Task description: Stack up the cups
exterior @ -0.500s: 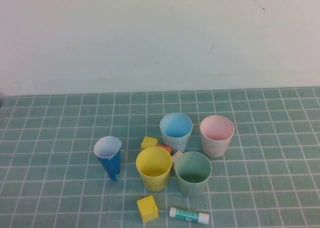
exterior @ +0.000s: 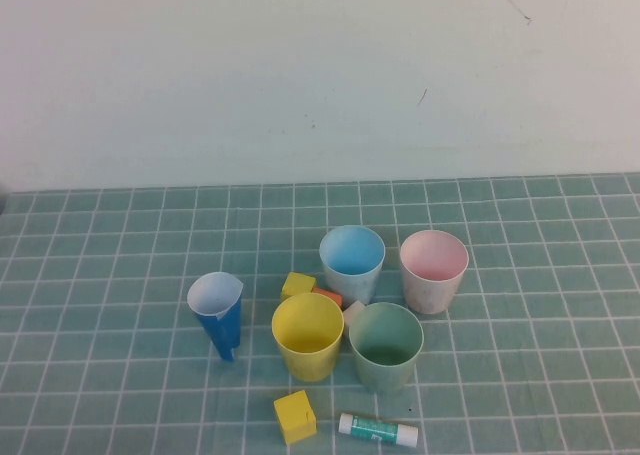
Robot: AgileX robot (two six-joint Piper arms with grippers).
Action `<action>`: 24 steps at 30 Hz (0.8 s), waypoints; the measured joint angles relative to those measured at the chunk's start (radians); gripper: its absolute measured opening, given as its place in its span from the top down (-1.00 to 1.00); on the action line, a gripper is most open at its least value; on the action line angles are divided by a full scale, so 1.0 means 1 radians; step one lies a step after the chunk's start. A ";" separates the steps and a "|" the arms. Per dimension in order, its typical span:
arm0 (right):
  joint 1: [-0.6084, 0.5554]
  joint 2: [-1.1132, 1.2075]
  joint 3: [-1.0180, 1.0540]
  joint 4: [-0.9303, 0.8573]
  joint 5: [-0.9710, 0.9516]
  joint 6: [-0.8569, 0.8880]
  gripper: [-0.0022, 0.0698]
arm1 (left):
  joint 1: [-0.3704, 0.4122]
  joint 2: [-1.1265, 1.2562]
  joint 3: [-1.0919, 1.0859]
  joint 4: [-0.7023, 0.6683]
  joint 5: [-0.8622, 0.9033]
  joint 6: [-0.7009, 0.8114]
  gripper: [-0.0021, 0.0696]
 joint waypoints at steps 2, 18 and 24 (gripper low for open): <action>0.000 0.000 0.000 0.000 0.000 0.000 0.95 | 0.000 0.000 0.000 -0.055 -0.002 0.000 0.95; 0.000 0.000 0.000 0.256 -0.006 0.185 0.95 | 0.000 0.000 0.002 -0.963 -0.131 -0.084 0.95; 0.000 0.000 0.002 0.483 -0.006 0.261 0.95 | 0.000 0.000 0.002 -1.021 -0.249 -0.046 0.95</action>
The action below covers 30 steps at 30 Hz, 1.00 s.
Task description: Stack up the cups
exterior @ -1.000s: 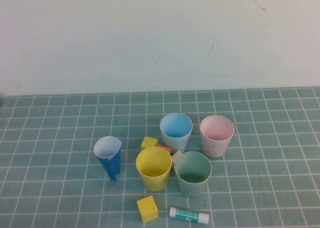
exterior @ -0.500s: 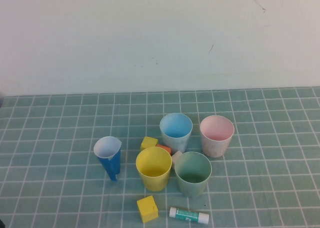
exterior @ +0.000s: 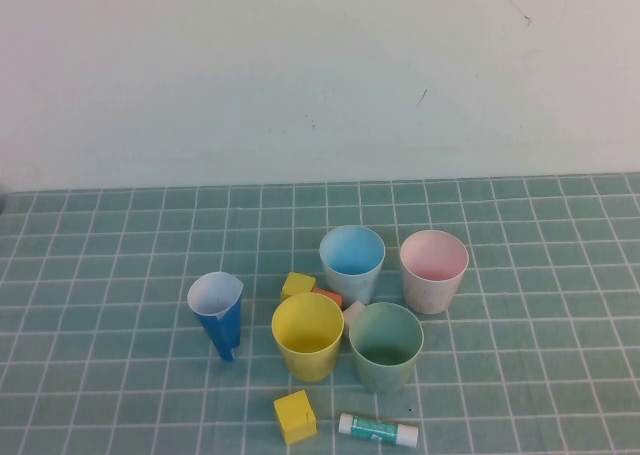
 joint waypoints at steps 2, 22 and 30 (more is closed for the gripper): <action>0.000 0.000 0.000 0.011 0.000 0.002 0.95 | 0.000 0.000 0.000 -0.004 -0.002 0.007 0.95; 0.000 0.000 0.000 0.118 0.041 -0.240 0.95 | -0.008 0.734 -0.615 0.517 0.723 0.327 0.95; 0.000 0.000 0.000 0.207 0.055 -0.375 0.95 | -0.278 1.145 -0.954 0.882 0.852 0.214 0.95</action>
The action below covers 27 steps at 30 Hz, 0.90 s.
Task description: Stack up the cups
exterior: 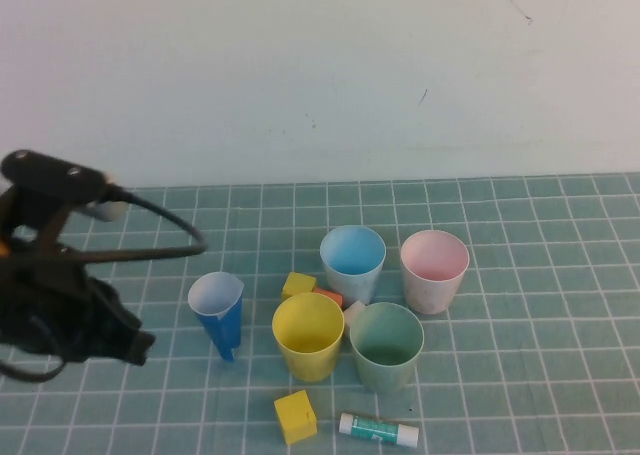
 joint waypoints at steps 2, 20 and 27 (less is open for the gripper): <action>0.000 0.000 0.000 0.004 0.002 -0.012 0.95 | -0.075 0.081 -0.069 0.100 0.018 -0.067 0.95; 0.000 0.000 0.000 0.017 0.006 -0.051 0.95 | -0.260 0.661 -0.537 0.157 0.189 -0.152 0.79; 0.000 0.000 0.000 0.030 0.006 -0.083 0.95 | -0.260 0.840 -0.618 0.135 0.188 -0.224 -0.23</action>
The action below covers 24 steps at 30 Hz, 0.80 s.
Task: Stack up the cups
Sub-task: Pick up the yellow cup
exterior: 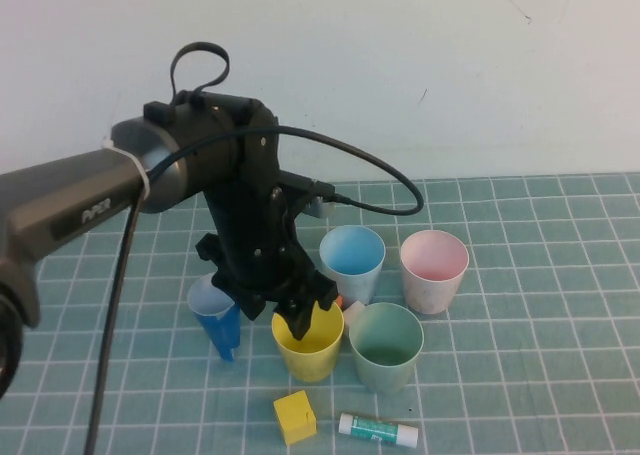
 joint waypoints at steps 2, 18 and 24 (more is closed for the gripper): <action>0.000 0.000 0.000 0.010 0.002 -0.009 0.95 | 0.000 0.040 -0.026 0.010 0.000 -0.021 -0.43; 0.000 0.000 0.000 0.013 0.002 -0.019 0.95 | 0.000 0.143 -0.078 0.055 -0.053 -0.081 -0.51; 0.000 0.000 0.000 0.013 0.002 -0.028 0.95 | 0.000 0.180 -0.078 0.059 -0.058 -0.096 -0.47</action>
